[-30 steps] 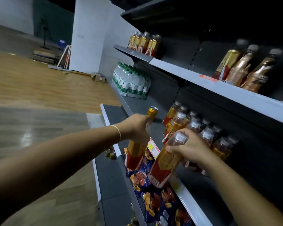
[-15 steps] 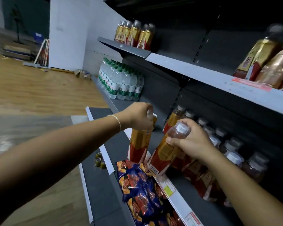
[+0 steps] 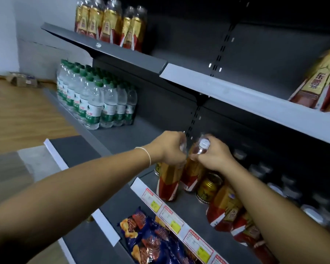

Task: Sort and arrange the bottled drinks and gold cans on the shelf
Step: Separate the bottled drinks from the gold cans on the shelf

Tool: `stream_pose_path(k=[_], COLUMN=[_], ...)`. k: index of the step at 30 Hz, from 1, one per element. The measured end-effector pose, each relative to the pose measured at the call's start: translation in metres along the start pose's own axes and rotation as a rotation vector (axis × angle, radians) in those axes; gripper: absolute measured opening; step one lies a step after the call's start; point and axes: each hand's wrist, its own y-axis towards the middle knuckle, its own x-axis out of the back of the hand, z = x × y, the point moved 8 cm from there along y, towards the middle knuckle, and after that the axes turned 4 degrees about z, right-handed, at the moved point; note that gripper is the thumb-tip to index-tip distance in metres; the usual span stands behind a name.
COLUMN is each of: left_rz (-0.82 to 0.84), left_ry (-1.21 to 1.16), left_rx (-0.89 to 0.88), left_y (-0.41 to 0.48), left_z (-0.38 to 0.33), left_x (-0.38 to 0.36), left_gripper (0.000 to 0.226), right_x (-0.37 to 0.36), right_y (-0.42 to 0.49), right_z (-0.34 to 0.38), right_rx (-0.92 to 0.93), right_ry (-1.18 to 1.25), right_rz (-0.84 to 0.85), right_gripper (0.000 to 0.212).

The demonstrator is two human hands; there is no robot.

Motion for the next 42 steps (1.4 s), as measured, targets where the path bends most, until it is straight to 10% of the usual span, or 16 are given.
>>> stream_pose_path(k=[3, 9, 23, 29, 42], left_rz=[0.024, 0.058, 0.151, 0.265, 0.351], left_ry=[-0.04, -0.08, -0.014, -0.066, 0.246], left_rx=[-0.031, -0.048, -0.245, -0.231, -0.101], left_y=[0.022, 0.05, 0.052, 0.042, 0.043], left_z=[0.003, 0.004, -0.006, 0.021, 0.088], left_x=[-0.012, -0.035, -0.047, -0.042, -0.074], left_gripper=[0.033, 0.045, 0.085, 0.105, 0.084], right_x=[-0.008, -0.027, -0.012, 0.014, -0.088], right_y=[0.023, 0.046, 0.035, 0.014, 0.005], right_z=[-0.007, -0.018, -0.035, -0.029, -0.063], right_rx=[-0.088, -0.095, -0.371, -0.36, -0.441], right_ry=[-0.052, -0.158, 0.157, -0.378, -0.768], right_rz=[0.036, 0.222, 0.155, 0.034, 0.573], right_gripper=[0.082, 0.027, 0.037, 0.03, 0.011])
